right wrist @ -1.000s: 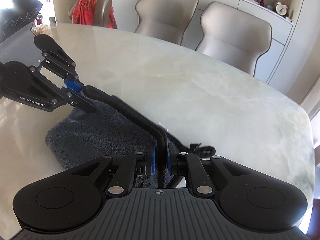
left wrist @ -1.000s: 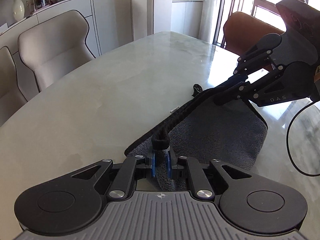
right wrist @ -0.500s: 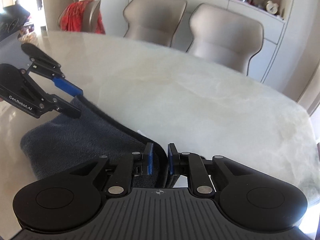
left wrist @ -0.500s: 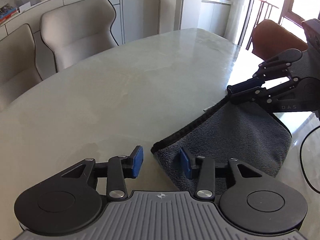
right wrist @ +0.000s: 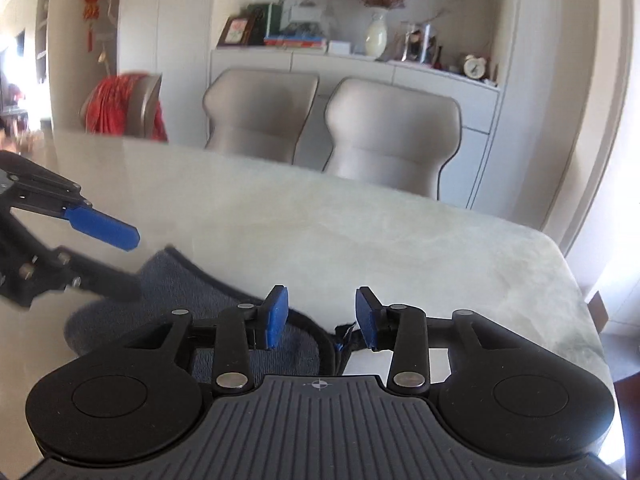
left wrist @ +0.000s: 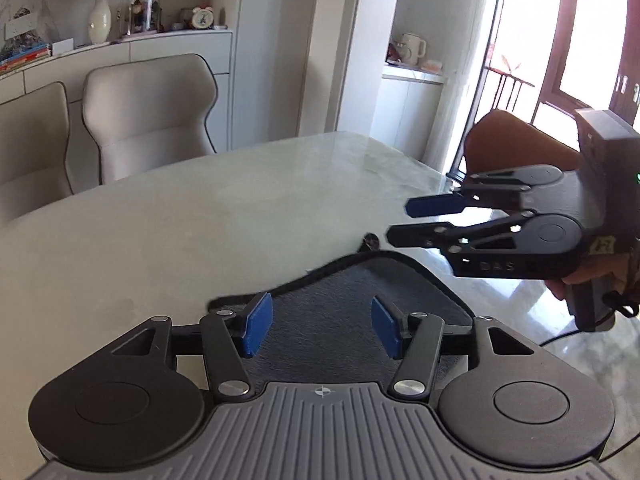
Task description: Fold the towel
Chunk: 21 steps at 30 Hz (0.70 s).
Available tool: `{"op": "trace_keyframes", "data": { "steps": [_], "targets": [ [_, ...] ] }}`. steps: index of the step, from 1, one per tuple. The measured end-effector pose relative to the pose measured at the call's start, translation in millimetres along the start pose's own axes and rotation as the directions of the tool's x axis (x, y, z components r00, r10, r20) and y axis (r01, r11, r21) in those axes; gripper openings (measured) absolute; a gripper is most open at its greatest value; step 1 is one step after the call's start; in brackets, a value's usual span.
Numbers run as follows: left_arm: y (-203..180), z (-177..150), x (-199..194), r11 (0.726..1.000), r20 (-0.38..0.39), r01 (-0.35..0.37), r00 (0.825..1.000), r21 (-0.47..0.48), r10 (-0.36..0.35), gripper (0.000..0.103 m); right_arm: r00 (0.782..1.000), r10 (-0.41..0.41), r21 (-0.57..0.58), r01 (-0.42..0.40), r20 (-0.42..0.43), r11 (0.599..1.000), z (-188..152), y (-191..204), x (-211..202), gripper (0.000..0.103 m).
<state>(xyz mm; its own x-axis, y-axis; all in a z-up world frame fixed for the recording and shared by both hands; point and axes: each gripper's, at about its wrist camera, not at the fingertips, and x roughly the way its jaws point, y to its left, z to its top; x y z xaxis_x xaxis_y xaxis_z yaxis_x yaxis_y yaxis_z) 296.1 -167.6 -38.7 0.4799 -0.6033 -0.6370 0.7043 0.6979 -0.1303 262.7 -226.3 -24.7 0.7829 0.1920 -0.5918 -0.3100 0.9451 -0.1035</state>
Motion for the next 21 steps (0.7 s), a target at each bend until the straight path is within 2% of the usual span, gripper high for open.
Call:
{"op": "trace_keyframes", "data": {
  "steps": [3, 7, 8, 10, 13, 16, 17, 18, 21],
  "targets": [
    [4.1, -4.8, 20.5, 1.000, -0.043, -0.015, 0.999, -0.026, 0.014, 0.058, 1.000, -0.017, -0.010, 0.016, -0.017, 1.000, 3.0, 5.3, 1.2, 0.039],
    [15.5, -5.8, 35.1, 0.998, -0.062, -0.037, 0.998, -0.049, 0.034, 0.058, 0.987, 0.155, 0.101, -0.151, -0.042, 0.983, -4.6, 4.2, -16.8, 0.039],
    [18.3, -6.8, 37.4, 0.998, -0.067, -0.045, 0.997, -0.053, 0.042, 0.058, 0.985, 0.160, 0.110, -0.151, -0.071, 0.982, -10.2, 6.3, -16.9, 0.039],
    [25.5, -10.7, 42.0, 0.997, -0.075, -0.051, 0.996, -0.059, 0.046, 0.058, 0.987, 0.117, 0.104, -0.105, -0.112, 0.989, -20.9, 9.8, -16.8, 0.039],
    [25.4, -13.1, 42.2, 0.998, -0.072, -0.046, 0.996, -0.049, 0.043, 0.058, 0.994, 0.042, 0.127, -0.029, -0.101, 0.991, -23.3, 2.0, -15.5, 0.039],
    [22.6, -13.4, 39.0, 0.998, -0.071, -0.051, 0.996, -0.023, 0.050, 0.058, 0.993, 0.052, 0.220, -0.028, -0.103, 0.975, -25.0, -11.1, -11.9, 0.038],
    [21.8, -14.4, 38.7, 0.998, -0.070, -0.052, 0.996, -0.025, 0.050, 0.058, 0.992, 0.065, 0.231, -0.039, -0.106, 0.972, -25.3, -12.8, -9.8, 0.032],
    [22.3, -14.6, 38.7, 0.998, -0.069, -0.054, 0.996, -0.036, 0.051, 0.058, 0.990, 0.092, 0.251, -0.062, -0.109, 0.966, -25.7, -15.3, -5.2, 0.020],
    [22.0, -14.8, 37.2, 0.996, -0.064, -0.068, 0.996, -0.053, 0.064, 0.058, 0.990, 0.090, 0.272, -0.058, -0.108, 0.961, -22.8, -20.1, -0.3, 0.012]
  ]
}}
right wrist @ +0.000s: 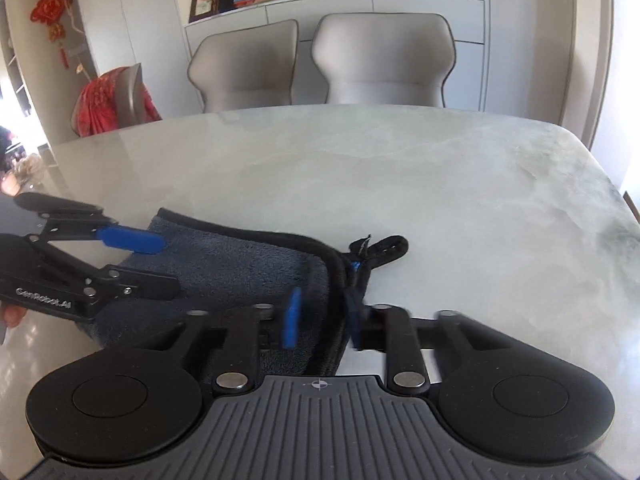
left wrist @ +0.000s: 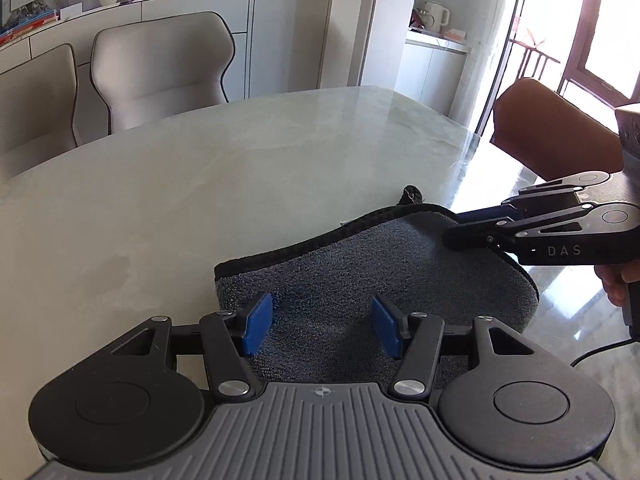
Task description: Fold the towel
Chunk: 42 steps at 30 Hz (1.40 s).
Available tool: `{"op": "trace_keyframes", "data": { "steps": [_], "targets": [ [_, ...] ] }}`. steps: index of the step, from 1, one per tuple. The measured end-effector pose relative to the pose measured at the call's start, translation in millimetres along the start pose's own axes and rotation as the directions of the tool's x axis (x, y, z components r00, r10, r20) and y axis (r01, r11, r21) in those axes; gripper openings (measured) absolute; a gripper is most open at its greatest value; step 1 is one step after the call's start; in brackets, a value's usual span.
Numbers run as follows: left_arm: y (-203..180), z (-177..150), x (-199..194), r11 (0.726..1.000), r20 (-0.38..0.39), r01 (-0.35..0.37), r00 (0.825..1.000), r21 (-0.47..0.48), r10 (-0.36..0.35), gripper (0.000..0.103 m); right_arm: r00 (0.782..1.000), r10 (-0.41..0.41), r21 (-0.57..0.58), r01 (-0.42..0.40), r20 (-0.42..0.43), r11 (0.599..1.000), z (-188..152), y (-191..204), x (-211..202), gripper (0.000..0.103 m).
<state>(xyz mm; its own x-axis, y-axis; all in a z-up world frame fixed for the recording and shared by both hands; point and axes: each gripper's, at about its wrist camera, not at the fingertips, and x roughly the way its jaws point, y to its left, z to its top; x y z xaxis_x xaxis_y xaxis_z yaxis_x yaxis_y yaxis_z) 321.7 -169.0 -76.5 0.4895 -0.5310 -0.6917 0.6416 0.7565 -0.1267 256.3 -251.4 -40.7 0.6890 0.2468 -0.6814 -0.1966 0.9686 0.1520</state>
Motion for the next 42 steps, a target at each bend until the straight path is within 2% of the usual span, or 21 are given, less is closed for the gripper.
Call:
{"op": "trace_keyframes", "data": {
  "steps": [4, 6, 10, 14, 15, 16, 18, 21, 25, 28, 33, 37, 42],
  "targets": [
    [1.6, 2.7, 1.8, 0.999, 0.012, -0.042, 0.999, -0.001, 0.042, 0.058, 1.000, -0.017, 0.005, 0.017, 0.022, 1.000, 9.3, -9.3, 3.4, 0.010],
    [2.1, 1.7, 2.8, 0.999, 0.018, -0.047, 0.999, -0.009, 0.048, 0.058, 1.000, -0.017, -0.002, 0.017, 0.005, 1.000, 11.5, -11.3, 9.4, 0.010],
    [-5.5, -4.2, 1.9, 0.996, 0.035, -0.076, 0.997, 0.046, 0.074, 0.059, 0.999, -0.036, -0.048, 0.036, 0.012, 0.998, 6.3, -7.1, 16.3, 0.010],
    [-10.2, 2.4, -9.6, 0.998, 0.012, -0.066, 0.998, 0.019, 0.066, 0.059, 0.997, -0.062, -0.071, 0.064, 0.043, 0.995, 11.6, -1.1, 0.6, 0.019],
    [-12.6, 3.8, -16.5, 0.998, 0.020, -0.061, 0.998, 0.000, 0.061, 0.060, 0.995, -0.058, -0.064, 0.064, 0.084, 0.996, 13.0, 1.8, -10.8, 0.029],
    [-15.2, 5.2, -24.0, 0.998, 0.031, -0.056, 0.998, -0.021, 0.057, 0.061, 0.989, -0.054, -0.055, 0.062, 0.135, 0.997, 12.5, 6.4, -24.6, 0.032],
    [-21.7, 3.2, -35.0, 0.996, 0.058, -0.056, 0.997, -0.064, 0.060, 0.067, 0.985, -0.035, -0.038, 0.042, 0.168, 0.998, 8.2, 15.7, -41.3, 0.034],
    [-33.0, -3.5, -45.7, 0.992, 0.064, -0.047, 0.996, -0.117, 0.055, 0.068, 0.993, 0.038, -0.014, -0.037, 0.108, 0.999, -3.5, 28.3, -47.7, 0.034],
    [-46.6, -18.3, -48.7, 0.990, 0.039, -0.063, 0.997, -0.125, 0.068, 0.068, 0.994, 0.034, -0.057, -0.029, 0.100, 0.998, -20.3, 46.1, -53.9, 0.033],
    [-46.0, -23.3, -42.1, 0.987, 0.011, -0.065, 0.998, -0.148, 0.067, 0.068, 0.994, 0.079, -0.007, -0.079, 0.078, 0.997, -23.0, 42.5, -48.5, 0.033],
    [-45.9, -29.2, -33.4, 0.989, -0.010, -0.093, 0.996, -0.114, 0.092, 0.069, 0.999, 0.030, 0.034, -0.030, 0.011, 0.999, -33.4, 30.7, -25.4, 0.033],
    [-51.7, -31.5, -31.6, 0.991, -0.016, -0.118, 0.993, -0.064, 0.117, 0.069, 0.999, 0.052, 0.041, -0.053, 0.014, 0.998, -37.3, 24.1, -20.2, 0.033],
    [-55.3, -29.8, -32.8, 0.988, -0.024, -0.134, 0.991, -0.079, 0.132, 0.070, 0.998, 0.056, 0.039, -0.056, 0.014, 0.998, -37.6, 23.2, -20.7, 0.032]
  ]
}}
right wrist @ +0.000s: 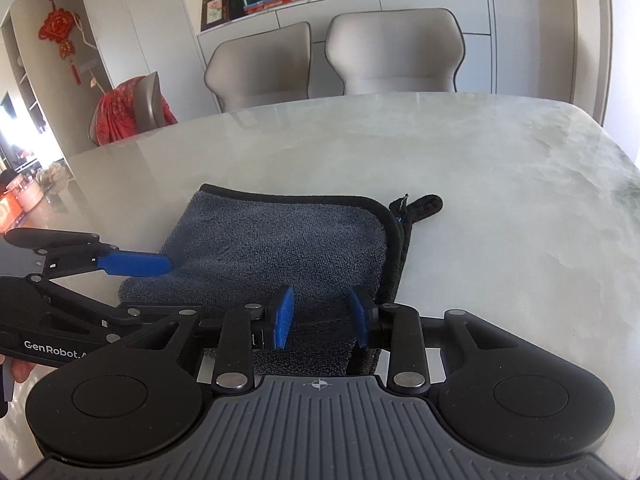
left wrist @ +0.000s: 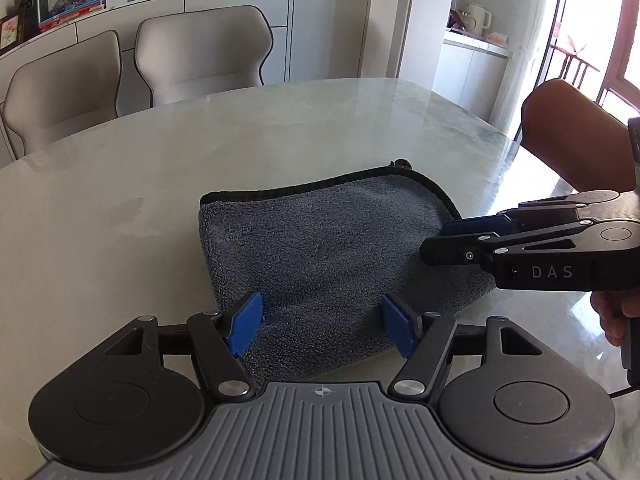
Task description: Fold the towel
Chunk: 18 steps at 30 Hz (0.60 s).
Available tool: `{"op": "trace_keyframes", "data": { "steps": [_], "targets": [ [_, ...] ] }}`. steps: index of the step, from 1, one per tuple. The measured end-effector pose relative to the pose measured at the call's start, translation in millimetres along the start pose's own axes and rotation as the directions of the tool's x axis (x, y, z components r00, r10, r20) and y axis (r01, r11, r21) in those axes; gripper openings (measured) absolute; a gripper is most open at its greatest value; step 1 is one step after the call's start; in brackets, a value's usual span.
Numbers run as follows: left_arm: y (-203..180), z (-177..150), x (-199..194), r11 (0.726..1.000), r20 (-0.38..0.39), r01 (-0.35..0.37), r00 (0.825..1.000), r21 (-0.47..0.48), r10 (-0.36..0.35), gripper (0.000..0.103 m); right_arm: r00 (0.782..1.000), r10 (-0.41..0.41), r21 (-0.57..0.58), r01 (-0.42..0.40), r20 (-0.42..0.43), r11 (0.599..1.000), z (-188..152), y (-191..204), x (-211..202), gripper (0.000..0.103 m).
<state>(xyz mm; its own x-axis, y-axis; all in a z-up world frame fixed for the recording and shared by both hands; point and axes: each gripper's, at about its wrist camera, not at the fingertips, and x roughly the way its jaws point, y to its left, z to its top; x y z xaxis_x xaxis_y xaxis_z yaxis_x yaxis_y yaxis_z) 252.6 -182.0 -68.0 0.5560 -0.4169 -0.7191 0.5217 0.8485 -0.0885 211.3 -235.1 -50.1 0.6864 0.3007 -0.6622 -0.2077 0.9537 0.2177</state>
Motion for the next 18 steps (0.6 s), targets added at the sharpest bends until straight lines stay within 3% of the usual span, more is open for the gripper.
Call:
{"op": "trace_keyframes", "data": {
  "steps": [4, 8, 18],
  "targets": [
    [-0.7, 5.8, -7.8, 0.999, -0.002, -0.017, 1.000, -0.030, 0.017, 0.070, 1.000, -0.017, -0.018, 0.017, 0.004, 1.000, 5.6, 13.2, -11.8, 0.035],
    [-3.3, 8.3, -19.3, 0.998, 0.018, -0.048, 0.999, -0.035, 0.049, 0.070, 0.999, 0.006, -0.037, -0.005, 0.036, 0.999, 7.1, 25.2, -30.0, 0.046],
    [-7.4, -4.9, -15.8, 0.994, -0.036, -0.098, 0.995, -0.044, 0.096, 0.071, 0.999, 0.019, 0.004, -0.018, -0.031, 1.000, -13.9, 25.1, -26.0, 0.047]
  ]
}}
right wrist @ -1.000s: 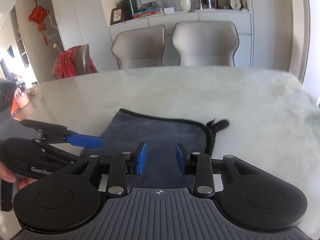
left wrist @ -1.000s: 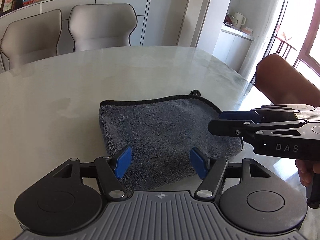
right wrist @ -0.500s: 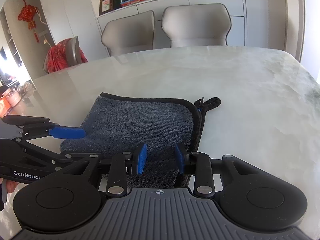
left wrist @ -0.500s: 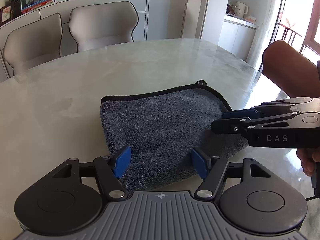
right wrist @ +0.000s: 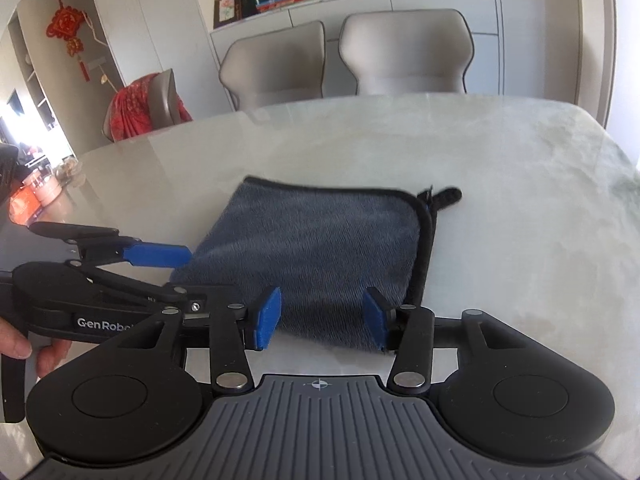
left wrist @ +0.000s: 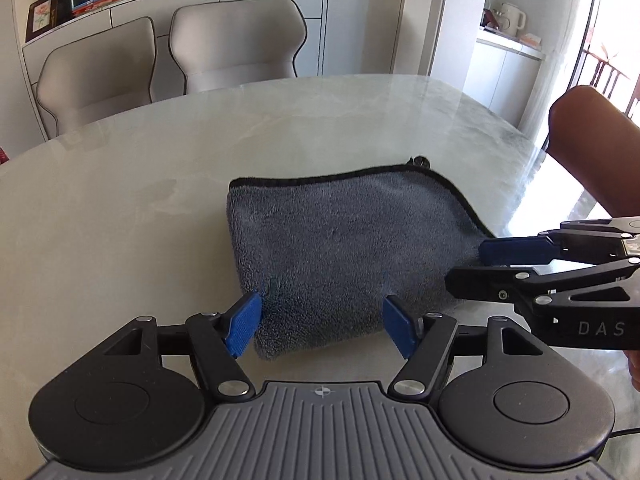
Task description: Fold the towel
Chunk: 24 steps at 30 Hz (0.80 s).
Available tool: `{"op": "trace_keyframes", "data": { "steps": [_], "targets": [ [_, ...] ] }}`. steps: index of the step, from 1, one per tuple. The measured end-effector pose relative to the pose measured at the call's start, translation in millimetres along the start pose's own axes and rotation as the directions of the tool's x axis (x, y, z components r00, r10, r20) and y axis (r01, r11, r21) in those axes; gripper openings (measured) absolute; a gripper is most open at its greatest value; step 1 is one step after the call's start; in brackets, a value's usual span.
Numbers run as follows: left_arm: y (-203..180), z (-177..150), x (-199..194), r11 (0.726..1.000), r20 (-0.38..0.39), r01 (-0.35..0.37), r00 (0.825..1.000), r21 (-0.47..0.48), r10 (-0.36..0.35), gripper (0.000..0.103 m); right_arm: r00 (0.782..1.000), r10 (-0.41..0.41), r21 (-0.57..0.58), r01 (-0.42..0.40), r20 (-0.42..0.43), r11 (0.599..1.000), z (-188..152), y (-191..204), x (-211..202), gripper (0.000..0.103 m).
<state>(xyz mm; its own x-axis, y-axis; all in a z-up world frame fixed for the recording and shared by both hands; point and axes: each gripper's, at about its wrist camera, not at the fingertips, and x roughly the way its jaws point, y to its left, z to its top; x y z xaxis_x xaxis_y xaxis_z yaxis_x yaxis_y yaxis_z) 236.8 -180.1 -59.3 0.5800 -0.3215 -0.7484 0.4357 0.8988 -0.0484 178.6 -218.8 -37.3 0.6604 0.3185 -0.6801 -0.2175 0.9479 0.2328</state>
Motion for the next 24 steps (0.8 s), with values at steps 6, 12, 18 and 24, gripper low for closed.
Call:
{"op": "trace_keyframes", "data": {
  "steps": [6, 12, 18, 24],
  "targets": [
    [7.8, -6.9, 11.8, 0.997, -0.044, -0.010, 0.999, -0.073, 0.007, 0.079, 1.000, 0.020, 0.039, -0.020, 0.008, 0.999, -5.8, -9.1, 7.0, 0.047],
    [7.5, -10.8, 12.0, 0.998, -0.038, -0.017, 0.999, -0.058, 0.015, 0.079, 0.999, 0.032, 0.045, -0.032, 0.015, 0.998, -7.4, -11.1, 6.6, 0.049],
    [6.6, -10.9, 6.6, 0.998, -0.036, -0.028, 0.999, -0.058, 0.026, 0.079, 0.999, 0.004, 0.057, -0.007, 0.050, 0.998, -2.1, 2.7, -7.3, 0.094],
    [6.0, -9.4, -5.7, 0.996, -0.035, -0.050, 0.998, -0.068, 0.047, 0.079, 0.993, -0.074, 0.032, 0.072, 0.090, 0.997, -3.4, 20.9, -30.3, 0.102]
  ]
}}
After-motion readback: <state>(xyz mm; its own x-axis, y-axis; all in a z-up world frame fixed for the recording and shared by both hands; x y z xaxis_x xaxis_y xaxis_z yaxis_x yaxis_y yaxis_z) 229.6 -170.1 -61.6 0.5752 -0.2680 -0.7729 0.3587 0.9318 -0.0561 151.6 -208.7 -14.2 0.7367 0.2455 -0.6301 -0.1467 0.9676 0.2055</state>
